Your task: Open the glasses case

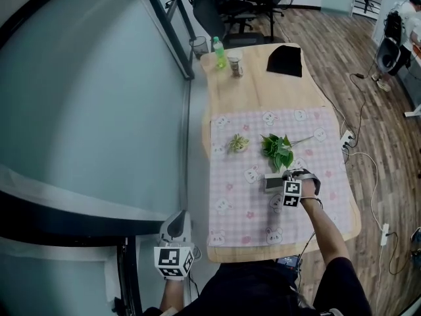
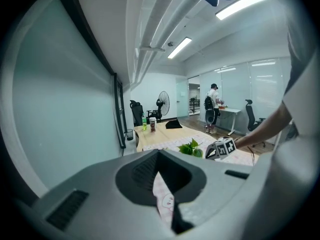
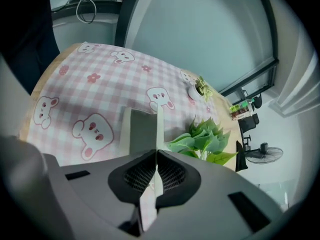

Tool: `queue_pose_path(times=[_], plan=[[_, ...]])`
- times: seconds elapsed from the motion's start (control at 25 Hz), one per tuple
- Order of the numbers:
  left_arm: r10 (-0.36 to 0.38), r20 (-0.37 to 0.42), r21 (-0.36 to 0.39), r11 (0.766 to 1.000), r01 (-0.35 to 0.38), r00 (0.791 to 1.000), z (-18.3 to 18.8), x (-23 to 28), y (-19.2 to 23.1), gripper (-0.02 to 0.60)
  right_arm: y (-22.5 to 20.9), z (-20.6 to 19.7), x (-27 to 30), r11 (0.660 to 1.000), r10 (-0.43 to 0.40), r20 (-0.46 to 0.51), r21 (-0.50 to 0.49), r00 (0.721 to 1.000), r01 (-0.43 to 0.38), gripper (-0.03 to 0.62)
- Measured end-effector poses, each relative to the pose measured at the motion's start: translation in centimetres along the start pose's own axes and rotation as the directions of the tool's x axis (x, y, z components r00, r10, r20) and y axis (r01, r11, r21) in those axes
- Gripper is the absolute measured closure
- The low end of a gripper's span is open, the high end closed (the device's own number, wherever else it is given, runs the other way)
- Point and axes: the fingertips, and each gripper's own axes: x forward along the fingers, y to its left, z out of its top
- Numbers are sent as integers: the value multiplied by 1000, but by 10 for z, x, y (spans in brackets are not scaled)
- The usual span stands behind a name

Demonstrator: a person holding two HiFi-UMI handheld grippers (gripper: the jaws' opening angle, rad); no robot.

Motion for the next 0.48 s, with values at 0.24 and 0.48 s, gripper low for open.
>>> queue_pose_path(times=[0.24,0.48], plan=[[-3,-18,-4,1000,3,1000,-6,0,1,583,-36,0,33,999,23,-25,-41,999,-24,572],[1,-42,-2,1000,-1,999,-14,-18,6,583,-42,-8,50,996,54,-47,-66,997,-57,549]])
